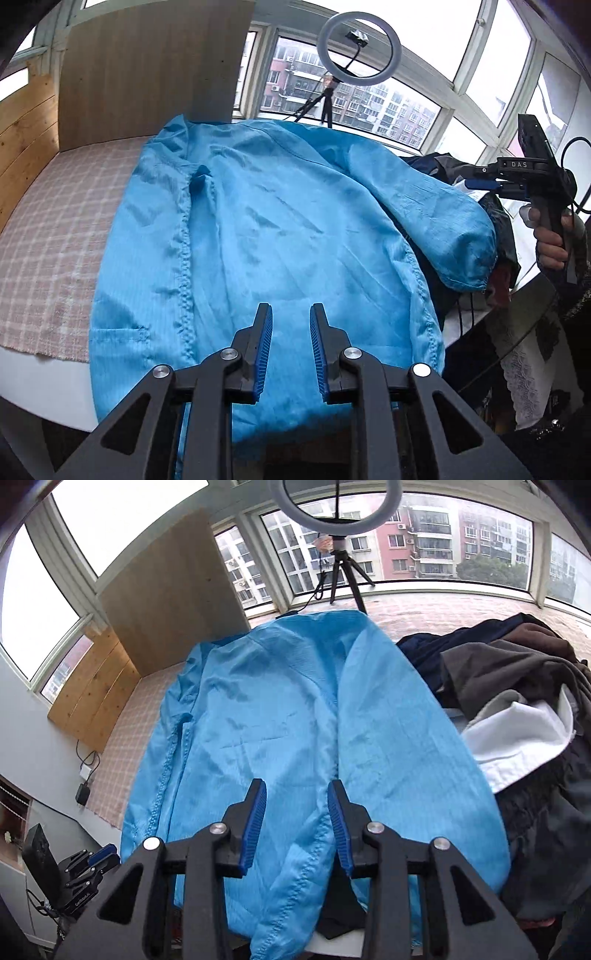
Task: Fold clothes
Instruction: 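Fold the coat hem toward the collar with both grippers and release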
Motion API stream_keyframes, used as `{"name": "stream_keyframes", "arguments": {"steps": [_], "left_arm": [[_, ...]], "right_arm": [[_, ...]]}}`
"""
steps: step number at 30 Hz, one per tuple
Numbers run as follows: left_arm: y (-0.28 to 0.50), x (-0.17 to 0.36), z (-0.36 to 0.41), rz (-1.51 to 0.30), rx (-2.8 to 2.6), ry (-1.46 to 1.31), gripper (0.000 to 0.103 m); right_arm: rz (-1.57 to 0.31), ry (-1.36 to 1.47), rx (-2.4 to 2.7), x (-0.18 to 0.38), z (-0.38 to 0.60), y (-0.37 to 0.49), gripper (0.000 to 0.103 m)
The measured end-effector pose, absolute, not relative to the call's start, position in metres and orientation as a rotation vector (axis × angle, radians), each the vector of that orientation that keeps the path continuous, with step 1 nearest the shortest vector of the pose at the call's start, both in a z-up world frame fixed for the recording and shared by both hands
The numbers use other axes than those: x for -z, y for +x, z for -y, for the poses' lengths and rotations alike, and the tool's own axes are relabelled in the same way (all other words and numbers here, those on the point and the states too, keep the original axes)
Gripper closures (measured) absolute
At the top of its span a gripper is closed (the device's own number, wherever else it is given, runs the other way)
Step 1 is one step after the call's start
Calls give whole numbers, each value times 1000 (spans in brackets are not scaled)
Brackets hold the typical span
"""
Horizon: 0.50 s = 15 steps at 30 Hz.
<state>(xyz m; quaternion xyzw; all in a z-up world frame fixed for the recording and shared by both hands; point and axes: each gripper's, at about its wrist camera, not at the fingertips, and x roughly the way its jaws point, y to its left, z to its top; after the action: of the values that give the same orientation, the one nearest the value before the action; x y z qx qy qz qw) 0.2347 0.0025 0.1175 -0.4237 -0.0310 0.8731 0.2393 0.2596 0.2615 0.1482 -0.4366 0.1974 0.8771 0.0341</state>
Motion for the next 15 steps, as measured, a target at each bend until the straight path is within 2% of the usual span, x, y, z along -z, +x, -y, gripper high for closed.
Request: {"name": "stream_keyframes", "arguments": {"steps": [3,7,11,15], "left_arm": [[231,-104,-53,73,-2200,-1168,74],[241,-76,-111,-26,-2021,-1203,74],[251,-56,-138,-57,-1958,-1252,74],[251,-46,-153,-38,-1983,-1281,73]], "right_arm": [[-613,-1288,-2564,-145,-295,290,60],[-551,-1308,-2465,-134,-309,315,60],[-473,-1329,-2408,-123,-319,333,50],[-496,-1416,-2458,-110,-327,327,48]]}}
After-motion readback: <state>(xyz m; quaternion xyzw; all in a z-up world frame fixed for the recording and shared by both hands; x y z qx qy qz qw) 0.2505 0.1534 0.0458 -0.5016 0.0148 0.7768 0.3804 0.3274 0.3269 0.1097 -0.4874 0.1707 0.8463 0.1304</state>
